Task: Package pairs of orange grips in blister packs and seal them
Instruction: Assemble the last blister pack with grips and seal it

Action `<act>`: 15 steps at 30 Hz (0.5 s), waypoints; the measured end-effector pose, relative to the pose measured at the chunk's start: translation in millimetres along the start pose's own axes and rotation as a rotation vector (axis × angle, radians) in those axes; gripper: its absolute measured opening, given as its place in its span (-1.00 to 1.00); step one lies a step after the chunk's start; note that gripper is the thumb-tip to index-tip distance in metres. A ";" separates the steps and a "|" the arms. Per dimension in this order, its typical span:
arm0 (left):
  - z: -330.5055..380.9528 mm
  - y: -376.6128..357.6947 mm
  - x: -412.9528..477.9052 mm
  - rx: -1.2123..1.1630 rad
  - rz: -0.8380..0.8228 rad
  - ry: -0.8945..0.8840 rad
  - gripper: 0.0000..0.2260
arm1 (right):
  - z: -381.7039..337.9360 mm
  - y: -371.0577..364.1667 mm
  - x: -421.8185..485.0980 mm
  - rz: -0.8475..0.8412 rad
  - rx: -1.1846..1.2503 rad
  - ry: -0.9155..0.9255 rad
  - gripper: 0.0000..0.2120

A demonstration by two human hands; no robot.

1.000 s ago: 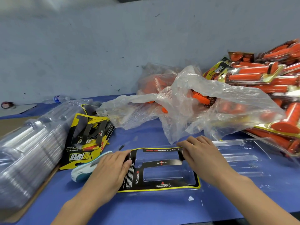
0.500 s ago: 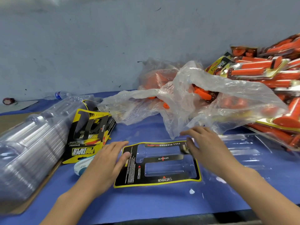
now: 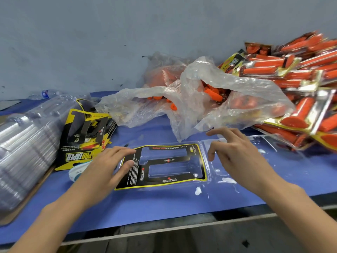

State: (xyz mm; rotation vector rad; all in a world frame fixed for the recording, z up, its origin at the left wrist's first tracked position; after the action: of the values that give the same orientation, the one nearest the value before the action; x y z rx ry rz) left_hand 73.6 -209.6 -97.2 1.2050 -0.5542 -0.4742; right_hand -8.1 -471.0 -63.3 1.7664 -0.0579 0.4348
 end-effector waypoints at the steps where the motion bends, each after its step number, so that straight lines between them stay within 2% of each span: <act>1: 1.7 1.1 1.0 -0.010 0.013 -0.006 -0.58 | 1.4 1.6 -1.7 0.010 0.012 -0.005 -0.74; 4: 4.7 10.6 6.2 -0.101 0.095 0.008 -0.73 | 8.2 8.1 -0.4 0.062 0.045 -0.046 -0.76; 6: 13.5 18.5 12.5 -0.157 0.158 -0.001 -0.73 | 16.1 12.7 6.9 0.094 0.103 -0.089 -0.76; 12: 71.4 29.3 52.5 -0.331 0.266 -0.080 -0.77 | 53.9 32.5 38.0 0.235 0.460 -0.250 -0.75; 15: 114.9 27.8 91.4 -0.408 0.235 -0.183 -0.78 | 75.2 38.8 50.2 0.317 0.668 -0.329 -0.71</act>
State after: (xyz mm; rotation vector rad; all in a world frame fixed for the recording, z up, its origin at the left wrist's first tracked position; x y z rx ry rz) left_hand 73.5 -341.9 -27.7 0.7017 -0.7075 -0.4717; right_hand 47.4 -542.3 -24.3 2.4916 -0.4775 0.4118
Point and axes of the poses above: each hand's wrist, its own x-axis towards the middle knuckle, its own y-axis out of the back of the hand, z = x × y, the point moved 10 cm from there along x, towards the middle knuckle, and after that the axes turned 11 degrees about -z, right-handed, at the moved point
